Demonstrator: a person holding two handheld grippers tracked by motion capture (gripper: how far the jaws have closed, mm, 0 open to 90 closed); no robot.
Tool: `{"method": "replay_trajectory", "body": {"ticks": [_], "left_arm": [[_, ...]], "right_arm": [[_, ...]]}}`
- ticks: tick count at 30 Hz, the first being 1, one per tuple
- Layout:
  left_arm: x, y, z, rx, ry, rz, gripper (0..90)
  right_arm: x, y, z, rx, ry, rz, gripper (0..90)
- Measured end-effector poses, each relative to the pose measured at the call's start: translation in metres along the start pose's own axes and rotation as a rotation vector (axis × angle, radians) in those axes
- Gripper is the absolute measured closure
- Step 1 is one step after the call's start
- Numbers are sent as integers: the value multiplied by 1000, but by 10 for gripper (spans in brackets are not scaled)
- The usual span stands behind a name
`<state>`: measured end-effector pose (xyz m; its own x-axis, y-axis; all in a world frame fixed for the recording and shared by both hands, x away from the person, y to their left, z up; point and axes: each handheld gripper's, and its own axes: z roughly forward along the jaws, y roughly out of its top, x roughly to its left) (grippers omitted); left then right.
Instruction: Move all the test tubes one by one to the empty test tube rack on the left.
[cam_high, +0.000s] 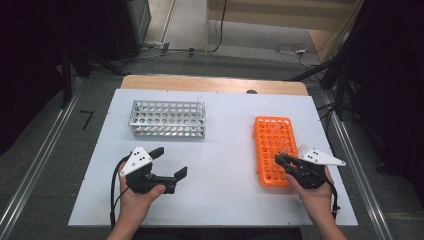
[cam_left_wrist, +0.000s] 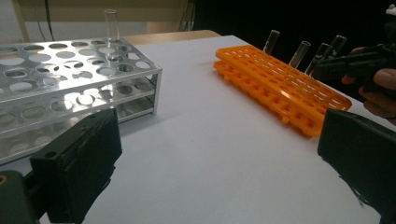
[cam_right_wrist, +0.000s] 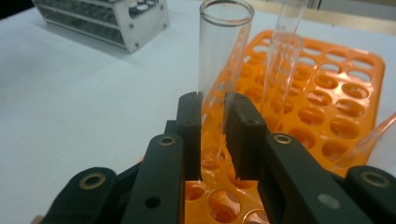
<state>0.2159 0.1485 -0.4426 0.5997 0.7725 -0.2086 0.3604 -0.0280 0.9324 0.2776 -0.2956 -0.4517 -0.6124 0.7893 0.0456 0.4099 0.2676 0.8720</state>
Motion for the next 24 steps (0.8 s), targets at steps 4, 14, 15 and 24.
{"method": "replay_trajectory", "body": {"ticks": [4,14,15,24], "left_arm": [[-3,1,1,1,-9,4,0],[-15,4,5,4,-46,16,0],[-16,5,6,7,-49,20,2],[-29,6,14,16,-90,29,5]], "right_arm": [[6,6,-11,-33,9,-10,743],[31,11,-12,-31,92,-23,742],[35,11,-11,-26,96,-29,741],[62,9,0,5,175,-70,741]]}}
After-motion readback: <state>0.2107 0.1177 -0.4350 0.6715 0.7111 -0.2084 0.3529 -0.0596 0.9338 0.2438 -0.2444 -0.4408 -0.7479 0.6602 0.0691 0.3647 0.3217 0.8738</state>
